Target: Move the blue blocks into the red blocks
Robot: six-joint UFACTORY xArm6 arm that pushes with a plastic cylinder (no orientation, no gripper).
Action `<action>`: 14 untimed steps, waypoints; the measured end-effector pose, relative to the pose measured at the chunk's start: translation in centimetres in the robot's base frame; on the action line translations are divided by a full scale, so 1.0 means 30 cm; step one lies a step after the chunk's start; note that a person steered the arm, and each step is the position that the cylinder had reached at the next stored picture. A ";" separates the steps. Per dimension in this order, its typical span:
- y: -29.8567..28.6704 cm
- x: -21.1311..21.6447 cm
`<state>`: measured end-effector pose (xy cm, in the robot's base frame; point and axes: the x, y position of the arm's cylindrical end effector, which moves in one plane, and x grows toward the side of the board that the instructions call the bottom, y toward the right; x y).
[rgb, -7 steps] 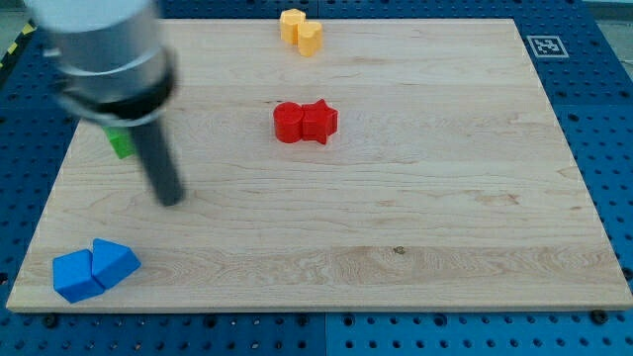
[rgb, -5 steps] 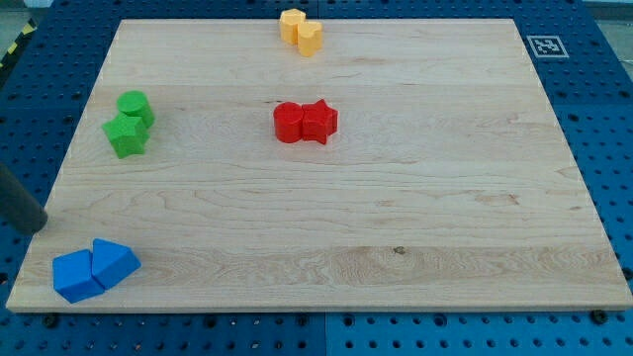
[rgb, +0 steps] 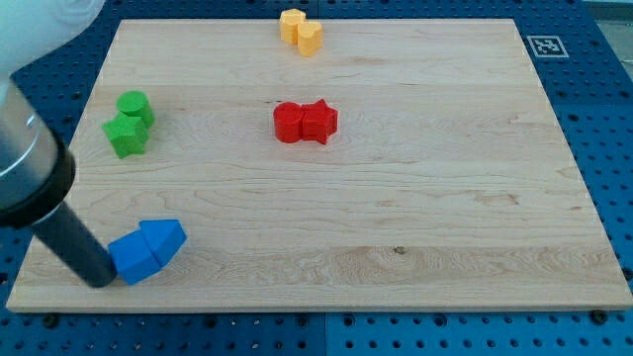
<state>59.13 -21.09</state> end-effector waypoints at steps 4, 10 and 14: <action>0.356 -0.072; 0.588 -0.334; 0.364 -0.478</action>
